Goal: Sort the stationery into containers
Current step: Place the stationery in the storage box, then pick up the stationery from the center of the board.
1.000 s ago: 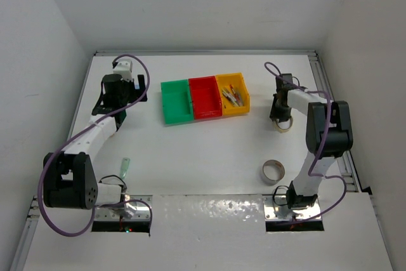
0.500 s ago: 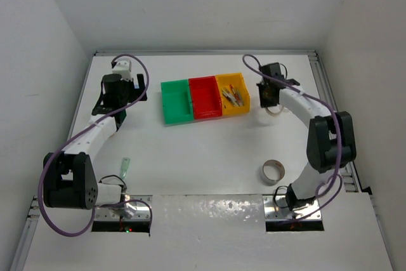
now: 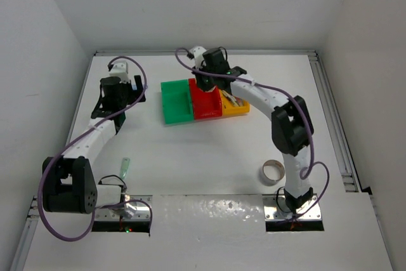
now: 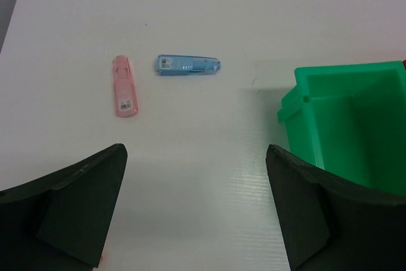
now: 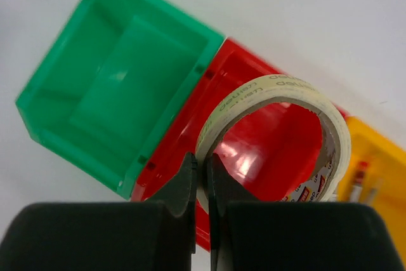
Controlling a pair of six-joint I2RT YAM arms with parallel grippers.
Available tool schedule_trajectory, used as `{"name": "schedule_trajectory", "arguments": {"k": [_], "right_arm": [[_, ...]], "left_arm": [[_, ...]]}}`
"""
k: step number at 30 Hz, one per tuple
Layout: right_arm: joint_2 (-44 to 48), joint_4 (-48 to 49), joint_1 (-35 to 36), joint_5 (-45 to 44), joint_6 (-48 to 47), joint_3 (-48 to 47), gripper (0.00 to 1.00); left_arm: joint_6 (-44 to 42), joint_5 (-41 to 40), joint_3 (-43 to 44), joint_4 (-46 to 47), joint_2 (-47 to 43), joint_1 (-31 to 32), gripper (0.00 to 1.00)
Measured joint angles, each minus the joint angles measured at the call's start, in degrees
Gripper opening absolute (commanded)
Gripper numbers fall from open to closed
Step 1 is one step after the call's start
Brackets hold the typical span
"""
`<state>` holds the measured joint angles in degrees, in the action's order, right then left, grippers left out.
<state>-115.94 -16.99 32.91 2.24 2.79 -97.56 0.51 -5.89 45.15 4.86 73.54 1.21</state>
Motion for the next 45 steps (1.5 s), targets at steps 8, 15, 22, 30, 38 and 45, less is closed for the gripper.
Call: {"name": "schedule_trajectory", "arguments": {"k": [8,15,22,30,38,45], "right_arm": [[-7.0,-1.0,0.5,2.3,1.9,0.4,0.0],[-7.7,0.7,0.6,3.3,3.7,1.2,0.0],[-9.0,0.4,0.6,2.2,4.7,1.2,0.31],[-8.8,0.0,0.6,2.0,4.7,1.2,0.33],[6.2,-0.5,-5.1,-0.8,15.0,9.3,0.14],[22.9,-2.0,-28.3,-11.5,26.7,25.5,0.47]], "left_arm": [[0.5,-0.2,-1.3,0.1,-0.7,-0.2,0.89],[0.9,-0.2,-1.3,0.1,-0.7,-0.3,0.89],[0.9,-0.2,-1.3,0.1,-0.7,-0.3,0.89],[0.9,0.0,-1.3,0.1,-0.7,-0.3,0.89],[0.9,0.3,-1.4,0.5,-0.7,-0.3,0.89],[1.1,0.6,-2.2,1.4,-0.7,-0.3,0.89]]}}
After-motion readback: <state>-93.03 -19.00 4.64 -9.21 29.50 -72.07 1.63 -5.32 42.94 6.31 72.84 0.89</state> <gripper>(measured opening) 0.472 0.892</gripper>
